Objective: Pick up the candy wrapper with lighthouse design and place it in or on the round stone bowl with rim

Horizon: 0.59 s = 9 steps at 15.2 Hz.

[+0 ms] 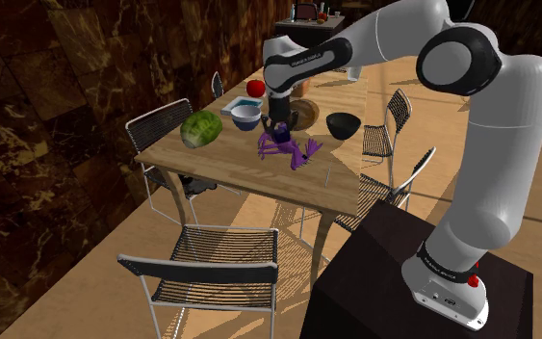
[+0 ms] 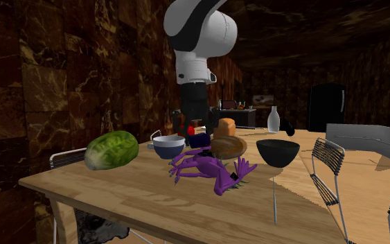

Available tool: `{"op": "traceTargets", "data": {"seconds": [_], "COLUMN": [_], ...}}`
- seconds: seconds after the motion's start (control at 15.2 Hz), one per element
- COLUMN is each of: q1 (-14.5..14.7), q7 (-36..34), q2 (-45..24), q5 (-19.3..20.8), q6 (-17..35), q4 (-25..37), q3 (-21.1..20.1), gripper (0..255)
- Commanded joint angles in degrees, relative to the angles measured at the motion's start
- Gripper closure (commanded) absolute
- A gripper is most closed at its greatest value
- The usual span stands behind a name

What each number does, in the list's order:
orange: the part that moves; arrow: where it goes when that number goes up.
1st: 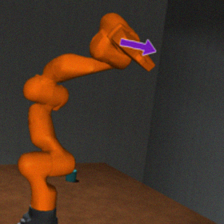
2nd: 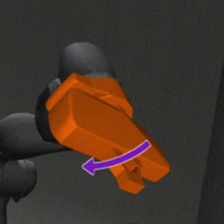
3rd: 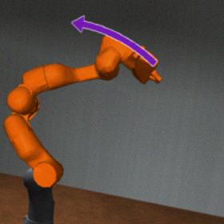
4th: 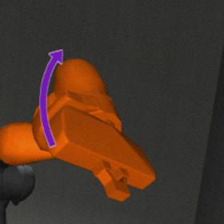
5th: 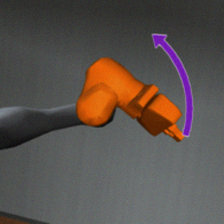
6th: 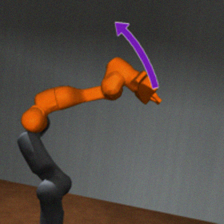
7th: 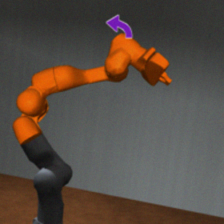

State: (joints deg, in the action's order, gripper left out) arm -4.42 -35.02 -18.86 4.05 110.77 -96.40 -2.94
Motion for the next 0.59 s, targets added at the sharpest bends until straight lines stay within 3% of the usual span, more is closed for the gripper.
{"op": "traceTargets", "data": {"seconds": [0.0, 0.2, 0.53], "q1": [-0.01, -0.01, -3.98], "q7": [0.10, 0.21, 6.31], "q2": [0.45, 0.96, 1.63], "q5": [-0.05, -0.12, -0.34], "q6": [-1.33, -3.14, -2.45], "q4": [0.86, 2.18, 1.16], "q3": [-0.01, -0.03, 2.13], "gripper": [255, 255, 255]}}
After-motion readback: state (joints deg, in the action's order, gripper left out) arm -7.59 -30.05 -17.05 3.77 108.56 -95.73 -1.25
